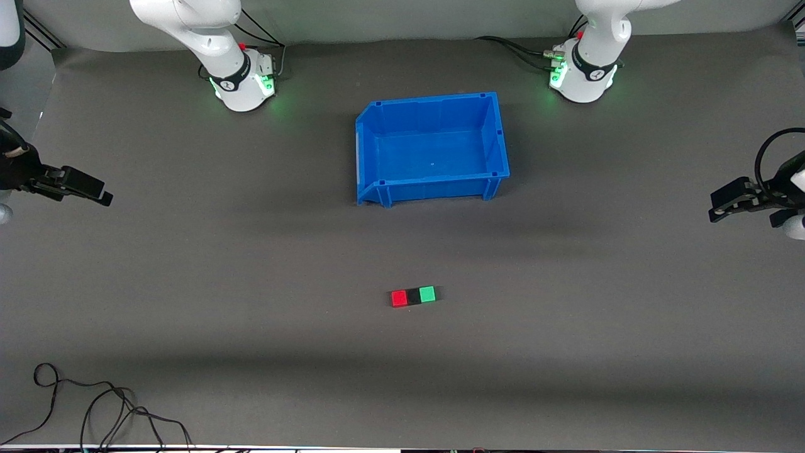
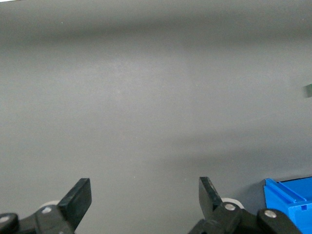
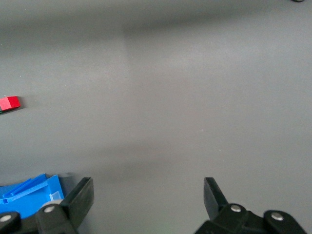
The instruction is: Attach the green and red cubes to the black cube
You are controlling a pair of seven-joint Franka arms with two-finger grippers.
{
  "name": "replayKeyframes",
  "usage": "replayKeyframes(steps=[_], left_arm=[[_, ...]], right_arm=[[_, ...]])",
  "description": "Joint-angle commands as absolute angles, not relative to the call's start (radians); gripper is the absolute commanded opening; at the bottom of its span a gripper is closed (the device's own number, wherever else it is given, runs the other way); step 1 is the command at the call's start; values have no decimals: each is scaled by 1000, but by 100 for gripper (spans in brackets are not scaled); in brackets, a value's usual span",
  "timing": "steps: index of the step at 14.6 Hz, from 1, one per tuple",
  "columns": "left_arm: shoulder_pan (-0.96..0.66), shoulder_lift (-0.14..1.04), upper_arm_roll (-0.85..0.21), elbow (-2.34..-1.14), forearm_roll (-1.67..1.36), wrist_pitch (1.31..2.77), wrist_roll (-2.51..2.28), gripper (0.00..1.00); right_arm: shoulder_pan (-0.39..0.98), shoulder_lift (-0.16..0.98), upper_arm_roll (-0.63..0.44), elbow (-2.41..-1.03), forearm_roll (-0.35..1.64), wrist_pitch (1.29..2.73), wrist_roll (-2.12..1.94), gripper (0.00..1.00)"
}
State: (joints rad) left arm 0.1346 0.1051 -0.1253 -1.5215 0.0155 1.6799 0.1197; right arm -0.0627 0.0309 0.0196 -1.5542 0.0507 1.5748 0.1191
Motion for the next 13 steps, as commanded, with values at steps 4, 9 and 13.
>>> replayKeyframes(steps=[4, 9, 13], left_arm=[[140, 21, -126, -1608, 9, 1693, 126, 99], [137, 21, -126, -1608, 9, 1692, 124, 99], [137, 25, -126, -1608, 9, 1692, 124, 99]], right_arm=[[-75, 12, 46, -1531, 31, 1566, 107, 100], [-75, 12, 46, -1531, 31, 1554, 103, 100], [-75, 12, 46, -1531, 31, 1552, 103, 100]])
